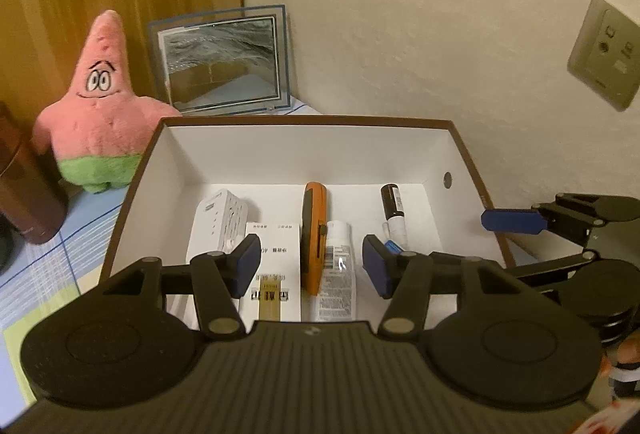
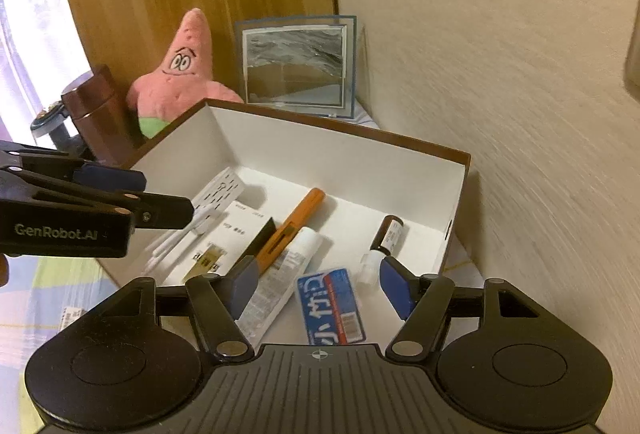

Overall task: Organize rigid objects
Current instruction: 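Lift both tools out of the brown box back over the table, then grasp the black USB cable with the right tool while the left tool grasps the purple tube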

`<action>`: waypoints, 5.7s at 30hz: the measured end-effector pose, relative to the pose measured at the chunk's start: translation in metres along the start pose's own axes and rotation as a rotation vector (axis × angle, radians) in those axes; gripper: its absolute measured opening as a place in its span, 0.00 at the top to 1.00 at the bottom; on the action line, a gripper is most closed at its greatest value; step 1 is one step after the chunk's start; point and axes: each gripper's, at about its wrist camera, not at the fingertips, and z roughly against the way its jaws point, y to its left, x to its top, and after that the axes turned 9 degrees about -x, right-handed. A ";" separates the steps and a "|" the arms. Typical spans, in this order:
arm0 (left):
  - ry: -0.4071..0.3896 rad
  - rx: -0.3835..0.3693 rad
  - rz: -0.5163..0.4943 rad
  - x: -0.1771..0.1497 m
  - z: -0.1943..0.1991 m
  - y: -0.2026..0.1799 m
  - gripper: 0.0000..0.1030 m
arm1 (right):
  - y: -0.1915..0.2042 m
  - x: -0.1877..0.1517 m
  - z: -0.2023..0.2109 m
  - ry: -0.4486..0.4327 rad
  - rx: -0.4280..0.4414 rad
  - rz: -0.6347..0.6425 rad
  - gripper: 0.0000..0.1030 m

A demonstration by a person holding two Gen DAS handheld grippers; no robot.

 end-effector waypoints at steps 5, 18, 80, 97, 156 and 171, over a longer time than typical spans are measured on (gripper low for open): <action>-0.023 0.004 0.033 -0.016 0.026 -0.005 0.49 | 0.003 -0.011 0.020 -0.013 0.016 -0.006 0.38; -0.065 0.033 0.110 -0.074 0.097 -0.009 0.49 | 0.022 -0.043 0.070 -0.010 0.070 -0.008 0.37; 0.060 0.292 0.401 -0.250 0.162 0.061 0.50 | 0.179 -0.142 0.043 0.169 0.296 0.274 0.38; 0.146 0.294 0.420 -0.246 0.113 0.106 0.50 | 0.204 -0.120 -0.014 0.151 0.253 0.239 0.39; 0.219 0.305 0.359 -0.253 0.077 0.130 0.74 | 0.201 -0.130 -0.051 0.211 0.197 0.389 0.80; 0.261 0.297 0.419 -0.291 0.113 0.094 0.74 | 0.165 -0.175 -0.006 0.244 0.308 0.533 0.86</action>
